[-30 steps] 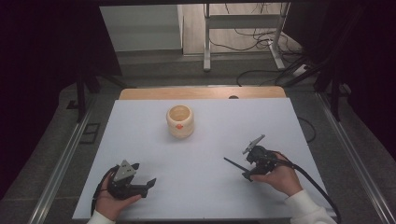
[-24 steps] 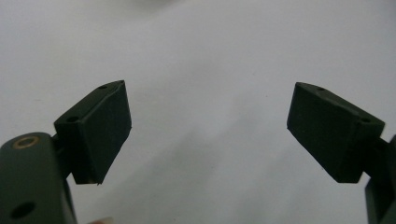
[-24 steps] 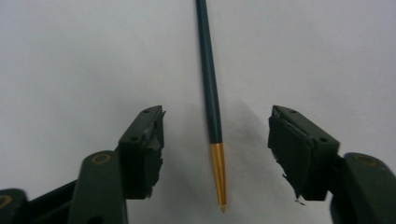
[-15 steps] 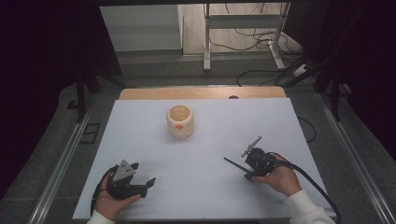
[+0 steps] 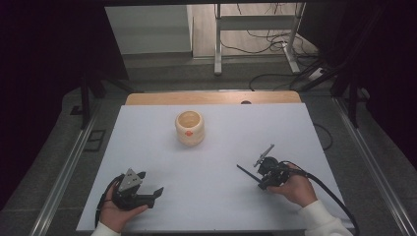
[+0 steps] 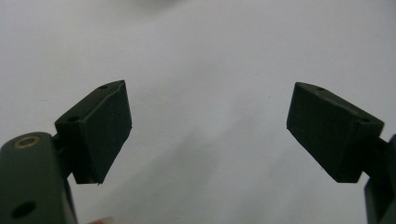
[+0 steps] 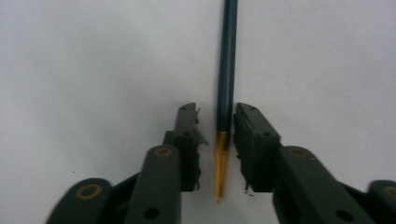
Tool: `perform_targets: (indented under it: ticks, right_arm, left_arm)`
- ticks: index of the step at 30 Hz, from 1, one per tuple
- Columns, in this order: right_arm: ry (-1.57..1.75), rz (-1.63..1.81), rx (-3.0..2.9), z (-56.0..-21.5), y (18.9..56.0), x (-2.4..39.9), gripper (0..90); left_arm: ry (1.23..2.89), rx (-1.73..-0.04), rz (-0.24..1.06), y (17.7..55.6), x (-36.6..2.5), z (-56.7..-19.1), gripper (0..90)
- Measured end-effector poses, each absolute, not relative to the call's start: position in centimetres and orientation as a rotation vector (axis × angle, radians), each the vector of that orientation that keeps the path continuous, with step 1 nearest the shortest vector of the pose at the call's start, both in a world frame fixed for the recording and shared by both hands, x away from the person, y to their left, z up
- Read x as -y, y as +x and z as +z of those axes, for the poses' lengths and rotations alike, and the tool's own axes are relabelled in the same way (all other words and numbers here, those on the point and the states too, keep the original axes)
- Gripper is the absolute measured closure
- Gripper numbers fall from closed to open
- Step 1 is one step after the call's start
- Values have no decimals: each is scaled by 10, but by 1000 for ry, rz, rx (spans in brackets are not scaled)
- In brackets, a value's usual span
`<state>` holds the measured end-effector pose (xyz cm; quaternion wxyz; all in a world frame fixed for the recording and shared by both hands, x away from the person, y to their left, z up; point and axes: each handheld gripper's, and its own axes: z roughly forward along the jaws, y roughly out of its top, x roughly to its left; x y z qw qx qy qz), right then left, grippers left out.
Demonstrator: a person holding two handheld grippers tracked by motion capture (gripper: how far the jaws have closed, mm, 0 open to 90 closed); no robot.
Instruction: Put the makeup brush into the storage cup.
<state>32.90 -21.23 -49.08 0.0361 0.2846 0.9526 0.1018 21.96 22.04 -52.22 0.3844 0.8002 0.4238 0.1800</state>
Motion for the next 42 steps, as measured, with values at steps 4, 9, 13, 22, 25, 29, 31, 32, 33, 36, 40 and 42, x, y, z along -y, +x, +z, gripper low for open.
perform_targets:
  ticks: [4, 9, 13, 22, 25, 29, 31, 32, 33, 36, 40, 42]
  right_arm:
    - [852, 309, -2942, -490, 329, 212, 789]
    - [843, 307, -2943, -490, 329, 213, 836]
    - [837, 308, -2940, -490, 329, 212, 839]
    - [821, 375, -2899, -482, 328, 216, 843]
    - [822, 407, -2892, -479, 327, 217, 843]
    - [801, 433, -2898, -477, 326, 217, 843]
    - [802, 438, -2897, -476, 325, 218, 843]
    - [805, 442, -2893, -475, 326, 218, 844]
    - [807, 450, -2891, -475, 326, 218, 844]
    - [810, 481, -2892, -472, 325, 219, 844]
    - [808, 513, -2895, -469, 325, 219, 844]
    - [810, 546, -2897, -466, 324, 220, 844]
  left_arm:
    - [2039, -1079, 460, 219, -220, -522, 145]
    - [2037, -1081, 459, 220, -220, -523, 145]
    - [2038, -1080, 461, 219, -221, -522, 146]
    - [2037, -1079, 463, 219, -221, -522, 146]
    - [2035, -1078, 464, 219, -221, -522, 146]
    - [2037, -1076, 465, 219, -220, -522, 148]
    - [2037, -1076, 465, 219, -220, -522, 148]
    - [2037, -1076, 465, 219, -220, -522, 148]
    - [2037, -1076, 465, 219, -220, -522, 148]
    - [2035, -1076, 467, 219, -220, -521, 149]
    - [2034, -1073, 470, 219, -219, -521, 150]
    - [2039, -1062, 478, 218, -217, -520, 151]
